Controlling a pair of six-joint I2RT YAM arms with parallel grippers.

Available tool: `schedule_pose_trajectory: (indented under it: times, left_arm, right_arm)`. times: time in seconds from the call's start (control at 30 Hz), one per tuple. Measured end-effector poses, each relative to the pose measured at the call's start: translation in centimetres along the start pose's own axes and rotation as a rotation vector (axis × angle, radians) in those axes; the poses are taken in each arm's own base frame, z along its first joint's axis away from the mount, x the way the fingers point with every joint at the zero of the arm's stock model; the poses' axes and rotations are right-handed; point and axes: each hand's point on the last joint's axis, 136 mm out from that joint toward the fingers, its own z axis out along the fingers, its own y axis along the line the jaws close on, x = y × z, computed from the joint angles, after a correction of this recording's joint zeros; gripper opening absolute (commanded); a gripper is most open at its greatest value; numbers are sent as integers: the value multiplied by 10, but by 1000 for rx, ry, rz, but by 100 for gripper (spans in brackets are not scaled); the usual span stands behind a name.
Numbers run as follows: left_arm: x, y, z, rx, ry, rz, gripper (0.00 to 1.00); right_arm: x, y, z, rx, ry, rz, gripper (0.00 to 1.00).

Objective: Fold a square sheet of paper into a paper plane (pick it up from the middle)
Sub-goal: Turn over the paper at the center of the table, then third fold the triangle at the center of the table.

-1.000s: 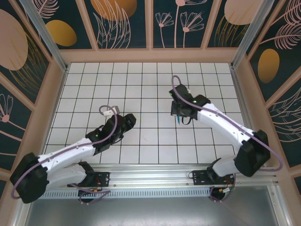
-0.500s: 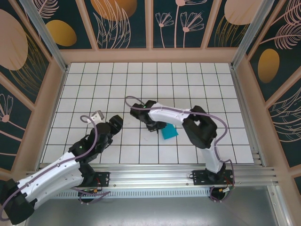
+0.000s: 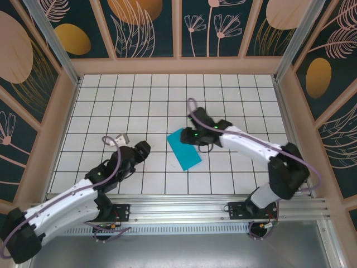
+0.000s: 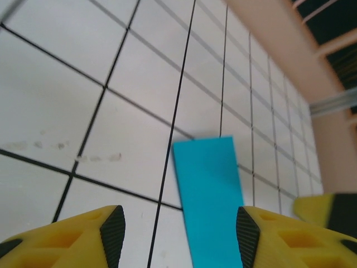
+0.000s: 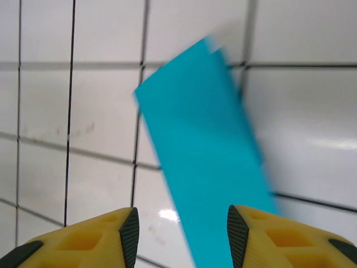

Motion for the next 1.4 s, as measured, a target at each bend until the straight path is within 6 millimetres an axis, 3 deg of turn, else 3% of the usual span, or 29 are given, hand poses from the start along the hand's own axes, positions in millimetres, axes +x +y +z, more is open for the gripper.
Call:
schedule_pose_trajectory:
  times: [0.13,0.23,0.43,0.6,0.83,1.07,1.2,1.4]
  left_arm:
    - [37,-2,35,-45,173,55,59]
    - [51,-16,59,-48,242,64,58]
    - [64,-36,97,-35,296,59,55]
    - [69,-29,113,-62,312,34,53]
    - [70,-29,126,-74,321,24,52]
    - [71,-27,135,-77,335,14,51]
    - [74,-29,142,-73,351,10,50]
    - [78,-30,143,-61,376,17,50]
  right_arm:
    - [0,-46,6,-65,3,122,49]
    - [9,-59,16,-116,53,154,49]
    - [8,-56,37,-241,127,111,50]
    - [9,-47,54,-306,194,43,50]
    - [9,-52,69,-378,246,27,45]
    - [15,-41,66,-468,284,-3,44]
    - [13,-31,64,-506,287,-35,38]
    - [20,-33,72,-506,313,-32,27]
